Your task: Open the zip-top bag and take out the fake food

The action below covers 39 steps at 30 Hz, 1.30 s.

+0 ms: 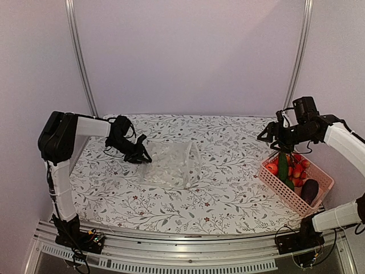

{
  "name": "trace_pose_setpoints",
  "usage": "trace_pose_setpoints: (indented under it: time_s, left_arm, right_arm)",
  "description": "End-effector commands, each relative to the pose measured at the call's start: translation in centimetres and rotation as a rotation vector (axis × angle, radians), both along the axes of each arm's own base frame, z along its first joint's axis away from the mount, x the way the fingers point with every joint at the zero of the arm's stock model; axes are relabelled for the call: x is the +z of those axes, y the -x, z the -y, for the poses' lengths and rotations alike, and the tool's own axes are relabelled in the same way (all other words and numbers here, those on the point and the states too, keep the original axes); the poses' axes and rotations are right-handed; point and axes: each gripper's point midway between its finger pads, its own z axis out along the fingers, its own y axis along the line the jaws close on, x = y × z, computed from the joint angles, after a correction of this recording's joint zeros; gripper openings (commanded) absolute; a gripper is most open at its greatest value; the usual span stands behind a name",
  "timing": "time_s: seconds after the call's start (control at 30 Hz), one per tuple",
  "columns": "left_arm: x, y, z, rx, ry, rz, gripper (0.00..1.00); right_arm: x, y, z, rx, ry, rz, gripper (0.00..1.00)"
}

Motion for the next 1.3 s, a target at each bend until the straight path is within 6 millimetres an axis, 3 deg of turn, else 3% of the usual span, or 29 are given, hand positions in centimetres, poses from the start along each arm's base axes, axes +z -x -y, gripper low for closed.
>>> trace_pose_setpoints:
  time_s: [0.0,0.17,0.27,0.3,0.4,0.53,0.63,0.87,1.13,1.2,1.27]
  left_arm:
    - [3.2,0.4,1.0,-0.041,0.026,0.091,0.25]
    - [4.6,0.8,1.2,-0.026,0.039,0.132,0.38]
    - [4.9,0.8,0.7,0.007,0.037,0.147,0.43]
    - [4.9,0.7,0.6,0.016,0.036,0.148,0.43]
    - [4.7,0.7,0.6,0.03,0.036,0.141,0.45]
    - [4.1,0.9,0.1,0.051,0.019,0.133,0.45]
    - [3.8,1.0,-0.2,0.061,0.009,0.128,0.46]
    - [3.3,1.4,-0.4,0.07,0.004,0.115,0.47]
    - [3.9,3.0,-0.9,0.065,0.031,0.113,0.51]
    - [4.1,3.8,-1.0,0.056,0.04,0.112,0.52]
    - [4.4,4.7,-0.9,0.044,0.061,0.11,0.52]
  right_arm:
    - [2.4,-2.3,-5.7,0.14,-0.101,0.077,0.79]
    - [3.6,-4.2,-13.0,0.304,-0.187,0.085,0.79]
    - [3.2,-5.6,-17.3,0.387,-0.215,0.058,0.8]
    - [2.0,-6.1,-18.6,0.409,-0.217,0.03,0.8]
    - [1.2,-7.0,-21.6,0.456,-0.244,0.0,0.81]
    - [-2.3,-7.8,-24.6,0.497,-0.262,-0.086,0.81]
    - [-4.5,-7.8,-25.9,0.512,-0.28,-0.145,0.8]
    - [-7.3,-6.7,-28.7,0.572,-0.336,-0.206,0.68]
    - [-13.8,-6.6,-26.7,0.516,-0.228,-0.272,0.11]
    - [-15.1,-6.4,-26.4,0.514,-0.213,-0.288,0.01]
    - [-16.4,-6.2,-26.1,0.511,-0.195,-0.303,0.0]
